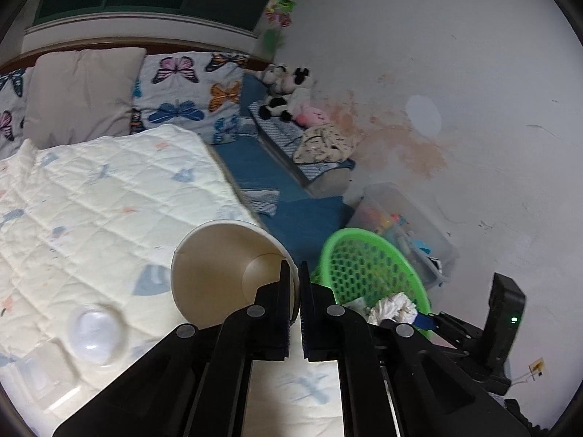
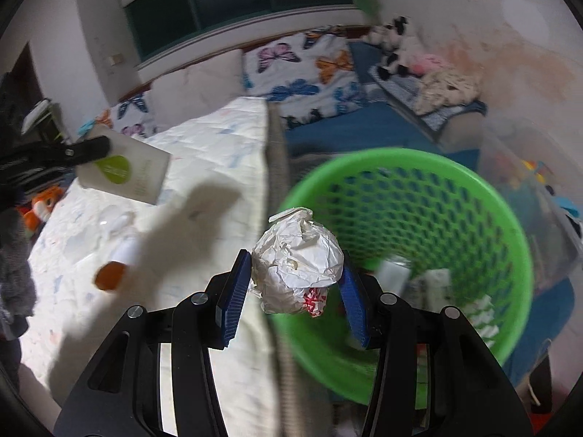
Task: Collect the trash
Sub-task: 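Carry the tissue and paper cup over the green basket and open both grippers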
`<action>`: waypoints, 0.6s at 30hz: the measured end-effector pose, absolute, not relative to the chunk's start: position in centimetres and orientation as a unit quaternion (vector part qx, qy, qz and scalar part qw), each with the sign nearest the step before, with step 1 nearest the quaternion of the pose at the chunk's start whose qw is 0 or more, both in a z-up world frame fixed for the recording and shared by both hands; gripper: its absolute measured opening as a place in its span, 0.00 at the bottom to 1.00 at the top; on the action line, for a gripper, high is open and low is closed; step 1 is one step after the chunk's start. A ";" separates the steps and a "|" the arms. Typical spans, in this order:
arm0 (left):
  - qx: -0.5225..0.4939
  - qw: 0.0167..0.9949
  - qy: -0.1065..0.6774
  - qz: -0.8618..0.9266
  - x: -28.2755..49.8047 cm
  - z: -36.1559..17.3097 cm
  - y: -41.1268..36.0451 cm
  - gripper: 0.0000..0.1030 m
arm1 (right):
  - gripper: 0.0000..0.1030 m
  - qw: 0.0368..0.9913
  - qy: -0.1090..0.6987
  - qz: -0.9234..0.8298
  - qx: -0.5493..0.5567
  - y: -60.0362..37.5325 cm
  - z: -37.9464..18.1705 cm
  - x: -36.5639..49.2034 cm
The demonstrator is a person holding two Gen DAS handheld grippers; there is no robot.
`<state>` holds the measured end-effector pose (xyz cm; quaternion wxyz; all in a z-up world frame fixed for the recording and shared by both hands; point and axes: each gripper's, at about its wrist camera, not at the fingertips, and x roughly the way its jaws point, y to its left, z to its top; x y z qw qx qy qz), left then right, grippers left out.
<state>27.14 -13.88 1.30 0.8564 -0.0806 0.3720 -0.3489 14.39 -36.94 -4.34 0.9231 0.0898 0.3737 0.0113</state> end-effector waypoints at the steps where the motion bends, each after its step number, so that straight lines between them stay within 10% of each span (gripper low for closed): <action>1: -0.081 0.854 0.372 -0.355 27.0 1.4 -14.7 0.05 | 0.47 0.923 0.375 0.003 0.089 -37.7 -4.5 14.2; 18: -0.057 0.820 0.389 -0.416 25.1 0.4 -25.5 0.05 | 0.58 0.913 0.385 -0.052 0.122 -44.4 -6.3 11.6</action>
